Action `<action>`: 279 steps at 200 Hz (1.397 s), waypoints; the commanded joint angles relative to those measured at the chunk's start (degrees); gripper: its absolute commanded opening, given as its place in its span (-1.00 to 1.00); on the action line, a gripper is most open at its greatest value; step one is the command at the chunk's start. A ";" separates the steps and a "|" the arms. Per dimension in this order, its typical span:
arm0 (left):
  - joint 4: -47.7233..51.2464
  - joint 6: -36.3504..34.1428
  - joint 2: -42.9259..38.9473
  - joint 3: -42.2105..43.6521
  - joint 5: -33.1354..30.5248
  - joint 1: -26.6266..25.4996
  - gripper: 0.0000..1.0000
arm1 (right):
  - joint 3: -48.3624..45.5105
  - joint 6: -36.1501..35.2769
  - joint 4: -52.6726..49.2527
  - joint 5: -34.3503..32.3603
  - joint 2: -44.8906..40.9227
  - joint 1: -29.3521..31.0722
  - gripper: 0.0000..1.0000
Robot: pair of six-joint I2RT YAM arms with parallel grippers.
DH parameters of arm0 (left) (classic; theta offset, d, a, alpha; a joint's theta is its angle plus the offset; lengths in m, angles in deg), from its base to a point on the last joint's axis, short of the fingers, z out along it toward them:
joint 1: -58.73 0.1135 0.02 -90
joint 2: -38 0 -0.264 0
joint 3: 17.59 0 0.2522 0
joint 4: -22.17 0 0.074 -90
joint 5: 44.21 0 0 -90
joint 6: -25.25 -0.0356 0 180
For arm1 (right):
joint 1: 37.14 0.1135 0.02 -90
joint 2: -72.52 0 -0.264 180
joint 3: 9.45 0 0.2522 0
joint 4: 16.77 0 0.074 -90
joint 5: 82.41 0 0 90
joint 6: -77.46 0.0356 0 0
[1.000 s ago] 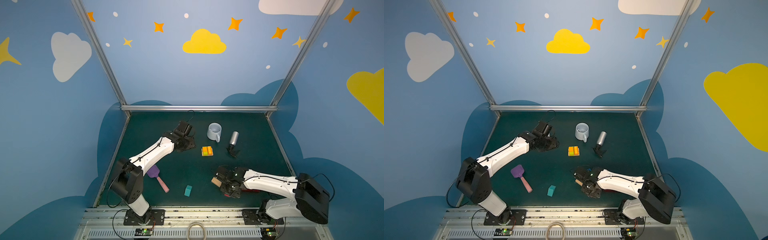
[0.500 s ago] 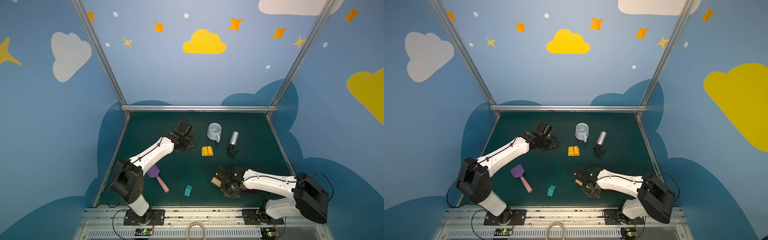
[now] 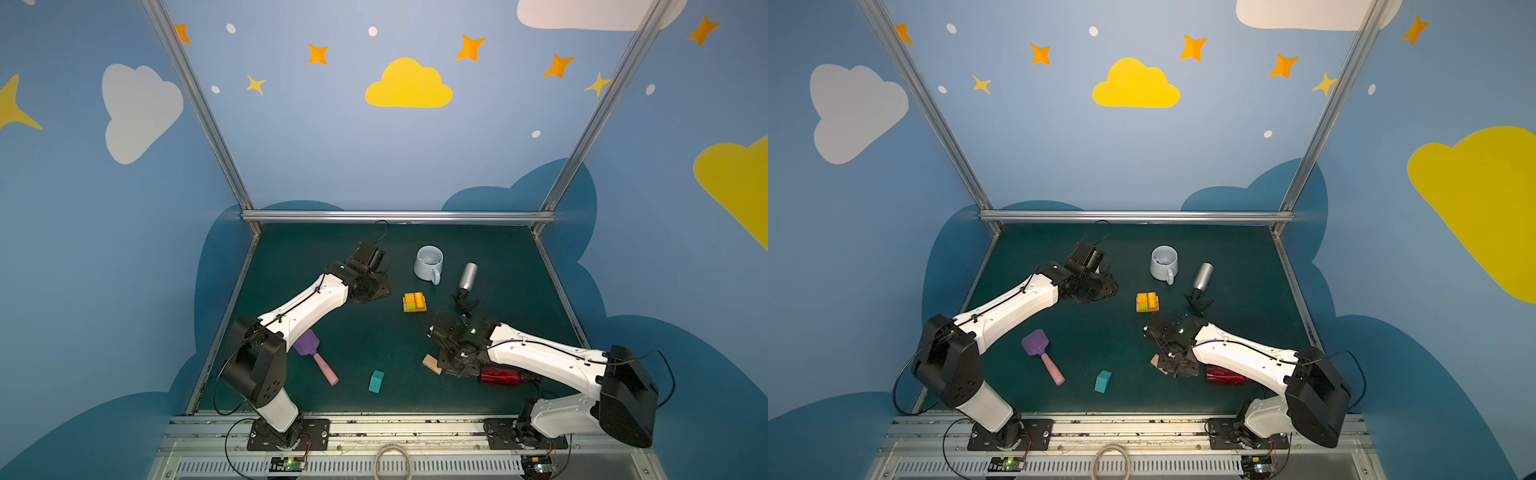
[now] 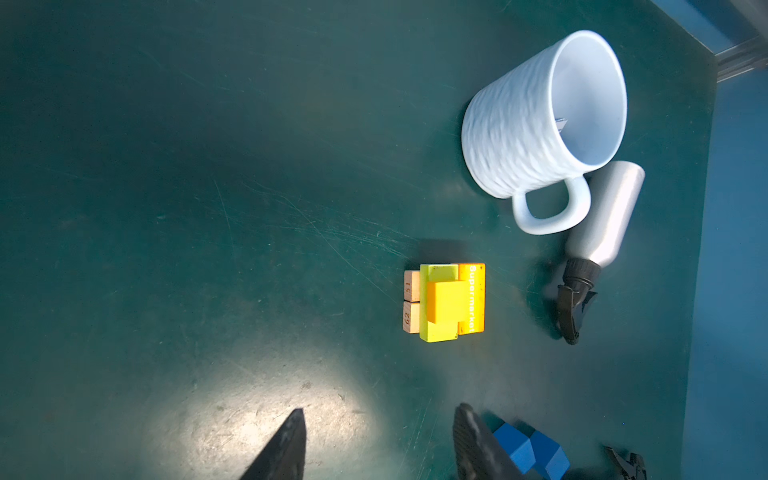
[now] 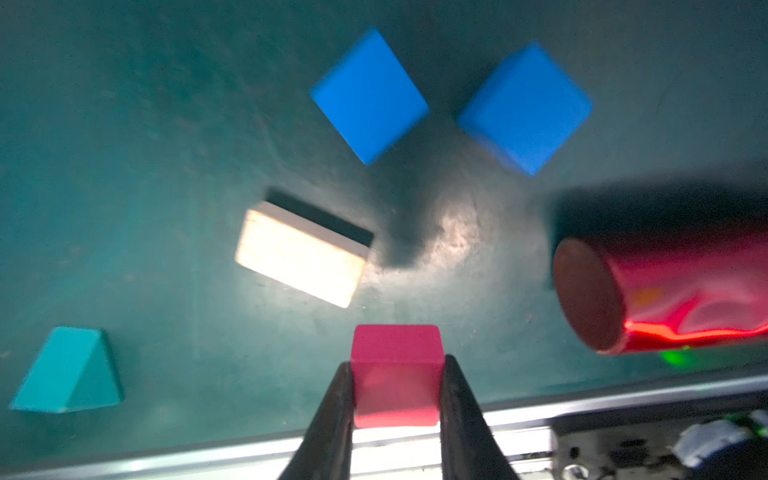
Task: Build the wood block tower
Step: 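Lift the pink cube with the right gripper and carry it toward the stack, then lower the pink cube with the right gripper beside the yellow cube on the stack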
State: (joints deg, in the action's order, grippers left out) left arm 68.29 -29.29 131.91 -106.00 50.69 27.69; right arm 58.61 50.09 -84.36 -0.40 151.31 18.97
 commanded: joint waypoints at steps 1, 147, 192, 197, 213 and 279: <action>0.34 -1.04 -0.25 0.46 0.10 0.55 0.12 | 4.69 -11.39 -3.97 -0.56 1.54 -3.31 -0.50; 0.91 -1.41 6.02 -2.41 4.43 1.16 -0.10 | 31.20 -43.86 -0.76 4.09 22.92 -18.09 -0.46; 1.39 -1.41 7.85 -3.87 4.71 1.36 -0.11 | 37.18 -45.45 0.31 4.79 29.60 -19.71 -0.47; 1.55 -1.43 8.15 -4.21 4.84 1.49 -0.11 | 37.93 -45.51 0.31 5.03 30.39 -19.94 -0.47; 1.72 -1.59 8.90 -4.85 5.41 1.52 -0.12 | 40.36 -45.71 -0.11 5.44 32.77 -20.36 -0.47; 1.42 -1.64 10.89 -5.25 5.99 1.99 -0.13 | 48.13 -45.40 -1.86 6.14 40.92 -20.83 -0.46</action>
State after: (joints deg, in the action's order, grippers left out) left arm 68.81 -30.25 141.77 -110.00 56.33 29.17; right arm 104.45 4.98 -84.45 5.00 190.19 -1.70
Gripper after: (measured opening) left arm 0.435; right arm 0.277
